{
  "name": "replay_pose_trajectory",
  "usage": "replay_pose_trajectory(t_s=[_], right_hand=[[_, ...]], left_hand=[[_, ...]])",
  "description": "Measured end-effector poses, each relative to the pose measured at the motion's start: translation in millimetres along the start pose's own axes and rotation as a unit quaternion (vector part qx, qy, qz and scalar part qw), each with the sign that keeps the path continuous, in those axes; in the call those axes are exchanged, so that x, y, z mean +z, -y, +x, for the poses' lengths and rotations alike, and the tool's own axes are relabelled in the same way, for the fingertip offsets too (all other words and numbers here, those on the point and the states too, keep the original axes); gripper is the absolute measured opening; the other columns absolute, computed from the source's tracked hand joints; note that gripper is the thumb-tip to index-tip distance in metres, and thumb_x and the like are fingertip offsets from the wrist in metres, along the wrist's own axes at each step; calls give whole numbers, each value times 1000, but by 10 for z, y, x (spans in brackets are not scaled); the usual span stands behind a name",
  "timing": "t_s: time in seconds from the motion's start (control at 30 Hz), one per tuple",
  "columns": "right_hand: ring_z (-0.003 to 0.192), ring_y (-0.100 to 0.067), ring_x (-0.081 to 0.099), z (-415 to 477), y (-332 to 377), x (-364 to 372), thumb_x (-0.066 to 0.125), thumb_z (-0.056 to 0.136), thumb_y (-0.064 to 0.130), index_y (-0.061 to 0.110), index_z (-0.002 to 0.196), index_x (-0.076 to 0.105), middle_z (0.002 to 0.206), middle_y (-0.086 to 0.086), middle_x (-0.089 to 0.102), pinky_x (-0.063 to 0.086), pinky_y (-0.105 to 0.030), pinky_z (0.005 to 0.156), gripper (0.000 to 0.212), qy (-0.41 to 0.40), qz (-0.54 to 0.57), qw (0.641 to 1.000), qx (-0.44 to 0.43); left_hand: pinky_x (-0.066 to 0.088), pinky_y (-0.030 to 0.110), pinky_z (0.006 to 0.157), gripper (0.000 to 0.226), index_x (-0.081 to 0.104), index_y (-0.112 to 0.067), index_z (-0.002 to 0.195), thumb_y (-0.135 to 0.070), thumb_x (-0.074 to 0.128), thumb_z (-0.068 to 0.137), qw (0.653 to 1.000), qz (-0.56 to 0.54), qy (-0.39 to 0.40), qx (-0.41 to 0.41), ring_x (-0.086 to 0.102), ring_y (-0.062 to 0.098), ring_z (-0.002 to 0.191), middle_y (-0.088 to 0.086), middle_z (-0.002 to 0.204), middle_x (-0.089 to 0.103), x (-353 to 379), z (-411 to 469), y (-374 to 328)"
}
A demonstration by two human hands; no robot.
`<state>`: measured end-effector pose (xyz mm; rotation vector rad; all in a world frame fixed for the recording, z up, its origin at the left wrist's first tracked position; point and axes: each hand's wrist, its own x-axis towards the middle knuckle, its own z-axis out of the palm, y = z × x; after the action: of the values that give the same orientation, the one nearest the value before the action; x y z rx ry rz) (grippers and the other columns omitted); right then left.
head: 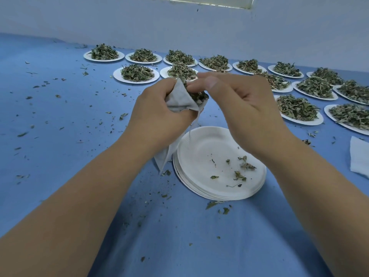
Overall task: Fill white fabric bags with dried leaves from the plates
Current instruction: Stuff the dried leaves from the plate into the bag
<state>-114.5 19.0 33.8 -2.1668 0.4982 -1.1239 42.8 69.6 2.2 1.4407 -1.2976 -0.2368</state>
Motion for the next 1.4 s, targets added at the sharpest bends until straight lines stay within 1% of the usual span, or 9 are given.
replay_pose_trajectory(t_s=[0.17, 0.37, 0.5, 0.63, 0.8, 0.9, 1.07, 1.23, 1.4], right_hand=[[87, -42, 60, 16, -48, -2, 42, 103, 33, -13, 96, 68, 94, -35, 63, 46, -54, 86, 53, 82, -59, 994, 29], [103, -17, 70, 15, -14, -104, 50, 102, 23, 18, 94, 80, 98, -1, 78, 51, -41, 95, 32, -45, -8, 998, 37], [92, -33, 68, 20, 11, -96, 46, 105, 31, 15, 91, 80, 92, -17, 74, 49, -44, 87, 40, 14, -55, 998, 32], [60, 5, 59, -9, 39, -49, 47, 108, 29, 14, 81, 77, 60, 22, 63, 41, -11, 62, 43, 59, -65, 995, 36], [95, -25, 68, -34, 56, -107, 45, 102, 41, 22, 85, 80, 88, -17, 73, 39, -32, 106, 43, -16, -74, 996, 52], [81, -4, 67, -88, 66, -34, 40, 107, 38, 8, 95, 77, 68, 12, 70, 11, -36, 126, 49, 79, -100, 991, 40], [87, -18, 67, -147, 42, -202, 51, 100, 33, 21, 87, 79, 88, -1, 75, 44, -23, 73, 34, -56, -57, 995, 59], [83, 7, 61, -467, -23, -595, 64, 89, 46, 46, 95, 72, 101, 27, 67, 38, -1, 69, 11, 138, -234, 951, 151], [104, 17, 52, -630, 50, -647, 65, 74, 71, 53, 116, 67, 117, 32, 60, 42, -12, 83, 46, 274, -308, 891, 192]], left_hand=[[34, 3, 46, 24, 53, -51, 61, -36, 68, 72, 999, 21, 37, 20, 52, -11, 56, -30, 59, 54, 27, -20, -9], [35, 8, 45, 33, 48, -46, 62, -46, 79, 73, 999, 15, 2, 30, 49, -3, 52, -25, 58, 52, 7, 10, 47], [31, 4, 44, 23, 48, -49, 58, -51, 69, 68, 998, 57, 5, 10, 45, -8, 48, -30, 52, 48, 47, 64, 31], [34, 4, 50, 19, 49, -40, 66, -56, 58, 62, 996, 82, 19, 21, 47, -6, 54, -25, 60, 53, 65, 68, 94], [40, 17, 63, 25, 51, -34, 68, -47, 68, 55, 998, 37, 48, -22, 47, 2, 59, -18, 61, 53, 99, 166, 127], [32, 7, 48, 19, 42, -38, 63, -51, 55, 67, 992, 113, 36, 36, 43, -3, 52, -24, 56, 48, 63, 57, 64], [42, 7, 57, 18, 60, -37, 80, -34, 76, 74, 997, 63, 36, 17, 56, -5, 66, -24, 84, 62, 34, -5, 50], [42, 10, 56, 15, 57, -45, 82, -41, 65, 71, 986, 115, 108, 45, 59, -5, 76, -22, 85, 63, 44, -45, 61], [48, 21, 68, 34, 56, -43, 107, -37, 73, 78, 957, 204, 191, 77, 57, 3, 84, -18, 96, 64, 94, -101, 126]])
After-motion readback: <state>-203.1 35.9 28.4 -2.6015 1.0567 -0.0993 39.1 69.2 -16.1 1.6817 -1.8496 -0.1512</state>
